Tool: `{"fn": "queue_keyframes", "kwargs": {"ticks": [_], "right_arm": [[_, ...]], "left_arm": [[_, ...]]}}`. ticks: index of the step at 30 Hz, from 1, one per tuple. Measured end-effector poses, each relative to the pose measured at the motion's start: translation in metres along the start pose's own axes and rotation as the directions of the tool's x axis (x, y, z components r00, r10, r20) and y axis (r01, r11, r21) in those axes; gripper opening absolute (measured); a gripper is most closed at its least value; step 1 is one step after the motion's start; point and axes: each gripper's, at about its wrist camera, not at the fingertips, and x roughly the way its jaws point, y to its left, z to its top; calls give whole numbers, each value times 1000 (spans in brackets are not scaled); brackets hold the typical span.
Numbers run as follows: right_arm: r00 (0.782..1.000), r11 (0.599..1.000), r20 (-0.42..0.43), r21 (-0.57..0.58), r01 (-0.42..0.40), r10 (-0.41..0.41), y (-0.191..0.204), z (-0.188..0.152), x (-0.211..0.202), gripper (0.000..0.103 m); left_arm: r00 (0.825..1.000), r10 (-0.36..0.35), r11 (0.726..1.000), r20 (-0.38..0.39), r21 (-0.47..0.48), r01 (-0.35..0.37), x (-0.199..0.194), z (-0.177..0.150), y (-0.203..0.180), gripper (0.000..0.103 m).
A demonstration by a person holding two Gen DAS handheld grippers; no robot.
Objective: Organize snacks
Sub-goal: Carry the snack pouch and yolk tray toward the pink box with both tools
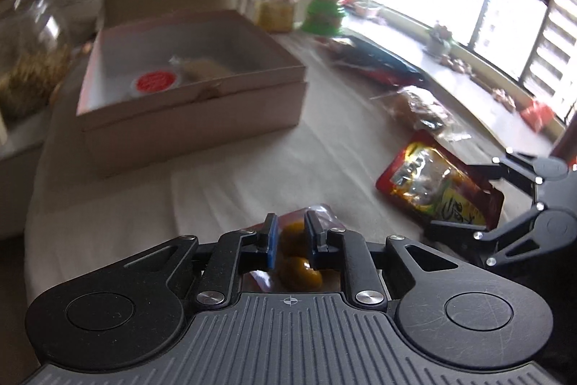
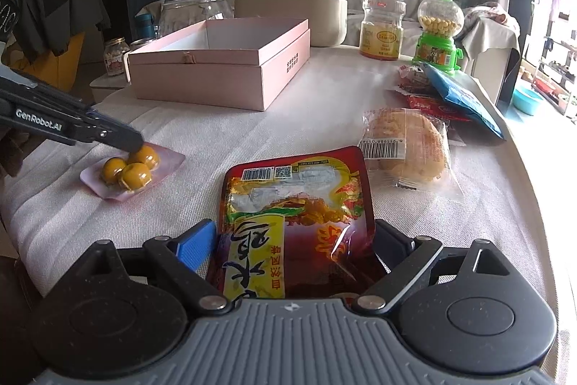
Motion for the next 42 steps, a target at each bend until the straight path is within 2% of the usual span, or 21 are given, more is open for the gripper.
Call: {"fn": "queue_keyframes", "kwargs": {"ticks": [3, 6, 10, 12, 15, 17, 19, 20, 24, 26, 29, 32, 36, 39, 42], "right_arm": [[1000, 1000, 0, 0, 0, 0, 0, 0, 0, 93], [1000, 1000, 1, 0, -2, 2, 0, 0, 0, 93], [1000, 1000, 2, 0, -4, 4, 0, 0, -1, 94], [1000, 1000, 2, -1, -3, 3, 0, 0, -1, 94], [1000, 1000, 2, -1, -3, 3, 0, 0, -1, 94], [1000, 1000, 2, -1, -3, 3, 0, 0, -1, 94], [1000, 1000, 3, -1, -4, 4, 0, 0, -1, 94], [1000, 1000, 3, -1, -4, 4, 0, 0, -1, 94], [1000, 1000, 3, -1, -4, 4, 0, 0, -1, 94], [1000, 1000, 3, -1, -3, 3, 0, 0, -1, 94], [1000, 1000, 3, -1, -4, 4, 0, -1, -1, 94], [1000, 1000, 5, 3, -10, 10, 0, -1, -2, 96], [999, 999, 1, 25, -38, 38, -4, 0, -3, 100], [998, 996, -8, 53, -68, 68, -9, 1, -3, 103], [998, 997, -18, 46, -64, 65, -7, 2, -1, 103]], "left_arm": [[1000, -7, 1000, -3, -23, 7, 2, 1, 2, 21], [999, -47, 997, 24, -54, 48, -7, -2, 7, 19], [995, -102, 994, -5, 46, 102, -20, -9, 0, 20], [997, -69, 991, -46, 110, 73, -17, -16, -6, 19], [999, -43, 980, -23, 192, 46, -18, -21, -18, 22], [998, -56, 975, -35, 214, 62, -17, -21, -22, 40], [996, -74, 967, -46, 240, 83, -16, -22, -27, 51], [996, -73, 962, -49, 258, 83, -16, -23, -30, 53], [996, -71, 964, -54, 254, 82, -17, -19, -27, 52], [998, -31, 969, -47, 245, 42, -16, -17, -22, 49], [996, 12, 964, -84, 266, 11, -7, -19, -17, 48], [997, -13, 966, -81, 256, 33, -2, -19, -12, 49], [997, -51, 970, -64, 236, 64, 1, -19, -14, 37], [998, -19, 959, -52, 281, 33, 1, -18, -25, 35], [999, -9, 949, -40, 314, 22, 3, -21, -33, 35]]}}
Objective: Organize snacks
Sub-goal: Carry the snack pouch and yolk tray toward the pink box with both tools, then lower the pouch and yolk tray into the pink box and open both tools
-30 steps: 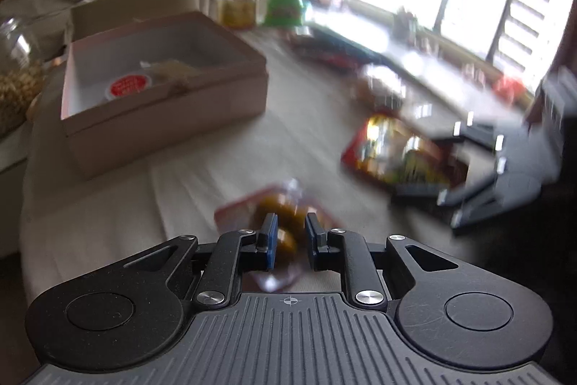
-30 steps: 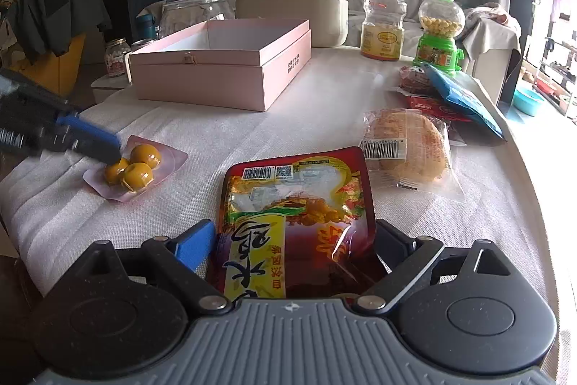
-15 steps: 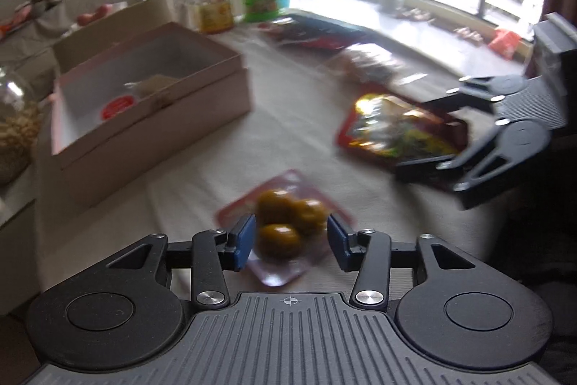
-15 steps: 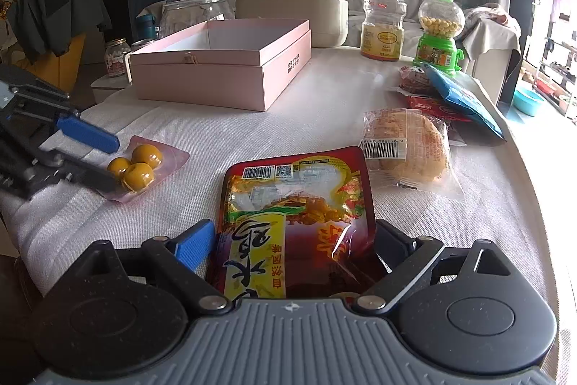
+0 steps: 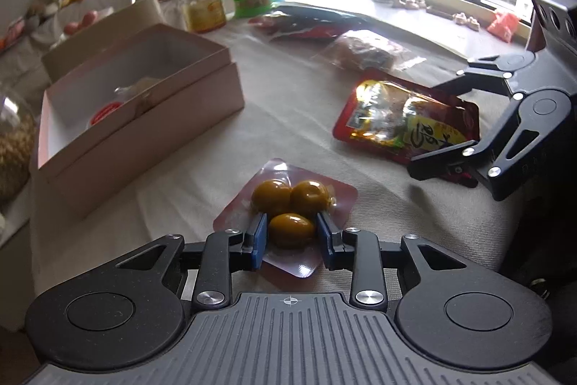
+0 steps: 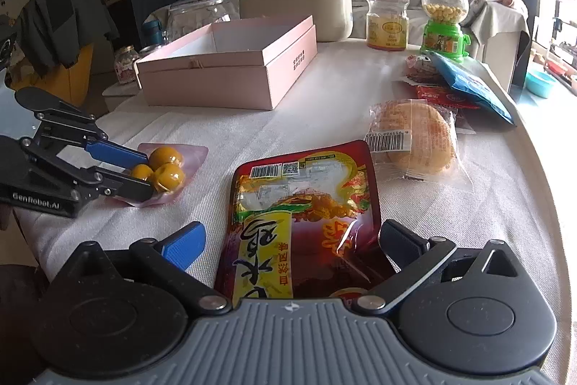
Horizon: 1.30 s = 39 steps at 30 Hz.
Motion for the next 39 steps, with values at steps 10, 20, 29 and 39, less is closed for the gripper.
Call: {"fn": "queue_keyframes", "kwargs": {"ticks": [10, 20, 29, 39], "right_arm": [[999, 998, 1, -60, 33, -33, 8, -3, 2, 103], [998, 994, -13, -94, 56, -57, 17, 4, -7, 75], [996, 984, 73, -169, 53, -41, 24, 24, -44, 74], [971, 982, 240, -187, 29, 17, 20, 119, -85, 74]], "left_arm": [[999, -9, 988, 46, -155, 16, 1, -8, 7, 35], [998, 39, 984, 52, -174, -29, -4, -9, -7, 34], [995, 29, 980, 92, -199, -10, -26, -20, -16, 34], [923, 244, 961, 298, -202, -188, -94, 35, 39, 34]]}}
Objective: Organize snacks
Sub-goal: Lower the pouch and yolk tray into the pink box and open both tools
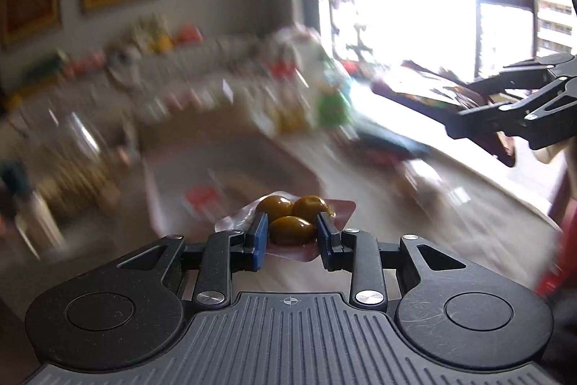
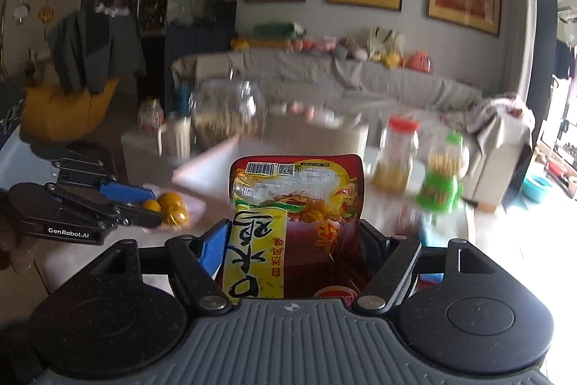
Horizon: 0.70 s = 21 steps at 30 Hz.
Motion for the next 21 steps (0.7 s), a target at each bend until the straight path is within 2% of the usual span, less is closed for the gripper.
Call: {"fn": "queue_keyframes", "kwargs": {"ticks": [2, 5, 9, 12, 14, 16, 21], "right_arm": [[1000, 1000, 10, 2, -2, 2, -6, 28, 14, 74], [1000, 1000, -12, 11, 27, -26, -12, 64, 52, 74], [996, 997, -93, 68, 22, -16, -17, 88, 109, 74], [987, 995, -159, 97, 7, 8, -16, 93, 148, 74], [979, 994, -202, 107, -2, 24, -13, 94, 172, 74], [968, 992, -247, 126, -12, 43, -8, 93, 198, 74], [935, 984, -340, 172, -47, 104, 14, 85, 265, 75]], "left_arm": [[997, 47, 999, 53, -19, -46, 6, 24, 19, 34], [997, 67, 992, 47, -108, -61, 39, 45, 52, 34], [998, 38, 951, -53, -304, -52, 105, 39, 87, 34], [986, -17, 930, -169, -365, -46, 148, 25, 99, 34], [990, -18, 923, -142, -384, -38, 151, 14, 105, 31], [995, 11, 907, -96, -418, -51, 142, 9, 111, 31], [996, 87, 832, -14, -548, -80, 104, -4, 133, 30]]}}
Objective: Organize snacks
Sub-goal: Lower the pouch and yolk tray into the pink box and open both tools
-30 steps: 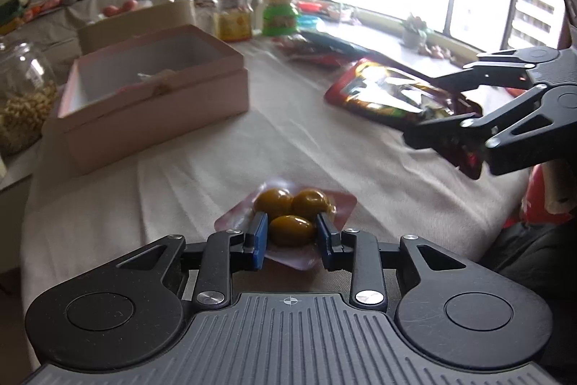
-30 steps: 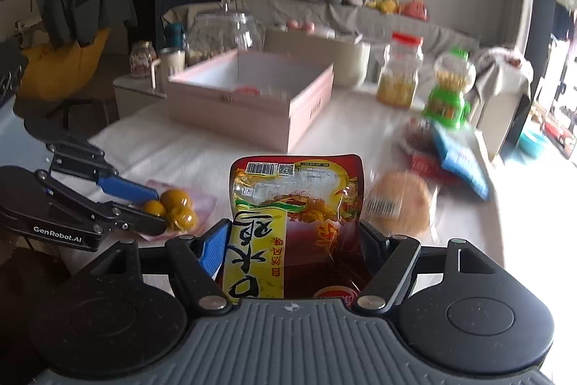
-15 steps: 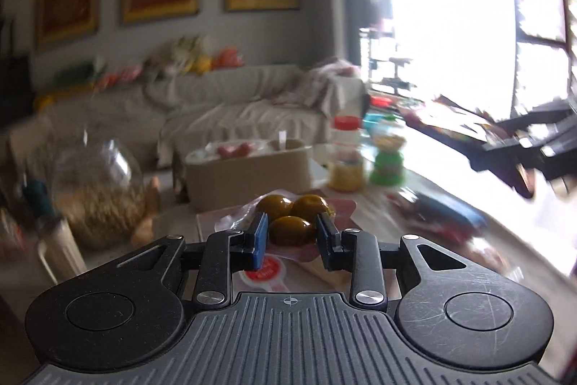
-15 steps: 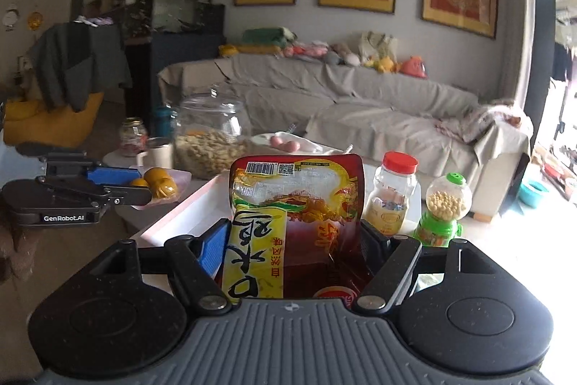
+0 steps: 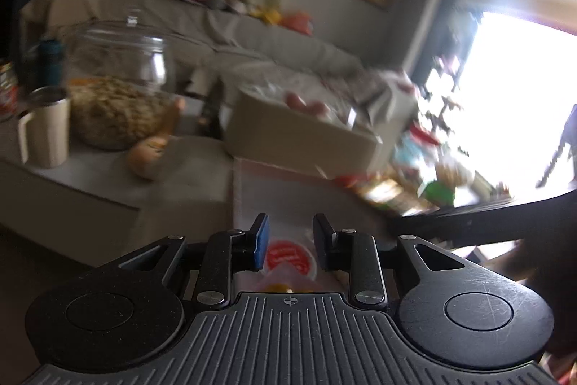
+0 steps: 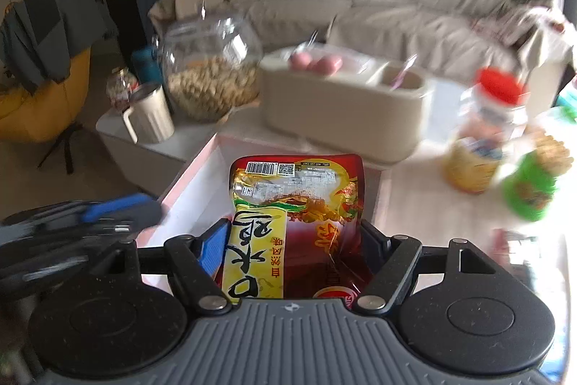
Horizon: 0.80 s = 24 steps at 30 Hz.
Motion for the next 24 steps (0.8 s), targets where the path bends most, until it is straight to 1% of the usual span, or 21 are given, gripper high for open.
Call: {"fn": "queue_keyframes", "kwargs": {"ticks": [2, 4, 5, 7, 8, 9, 11, 13, 16, 17, 19, 21, 23, 24], "right_arm": [[999, 1000, -22, 6, -28, 29, 10, 6, 28, 77], [997, 998, -44, 16, -59, 60, 18, 13, 53, 82], [996, 997, -63, 41, -63, 66, 19, 16, 67, 84], [984, 987, -148, 143, -75, 97, 14, 19, 97, 85], [978, 979, -169, 181, -90, 121, 12, 19, 107, 84], [981, 979, -156, 183, -86, 115, 13, 20, 107, 84], [990, 988, -123, 140, -57, 75, 17, 21, 96, 84], [996, 994, -65, 92, -58, 65, 19, 20, 77, 84], [997, 997, 22, 34, -69, 69, 11, 13, 36, 85], [997, 998, 45, 20, -60, 60, 6, 8, 21, 85], [996, 1000, 83, 3, -15, 15, -8, -4, -8, 85], [993, 999, 108, -6, 51, -50, -25, -22, -36, 86], [985, 992, 117, 1, 130, -129, -44, -44, -59, 86], [977, 984, 121, 15, 178, -178, -56, -58, -72, 86]], "left_arm": [[1000, 4, 999, 2, -37, -4, -11, -3, 10, 30], [1000, -23, 998, -10, -54, 22, -23, -12, 13, 30], [999, -43, 997, -21, -60, 42, -27, -15, 14, 30], [995, -89, 994, -52, -73, 85, -30, -24, 16, 30], [992, -108, 992, -70, -77, 102, -33, -30, 16, 30], [989, -120, 991, -89, -75, 114, -34, -36, 16, 30], [984, -133, 990, -123, -60, 126, -32, -45, 13, 30], [979, -135, 991, -152, -45, 130, -28, -52, 11, 30], [972, -164, 986, -170, -34, 161, -24, -61, 2, 30], [968, -179, 984, -174, -31, 177, -23, -62, -1, 30], [961, -198, 980, -192, -18, 198, -21, -65, -9, 30], [954, -211, 976, -215, 3, 217, -18, -72, -19, 30], [942, -242, 967, -234, 16, 253, -14, -79, -28, 30], [935, -261, 961, -242, 21, 274, -13, -82, -33, 30]]}}
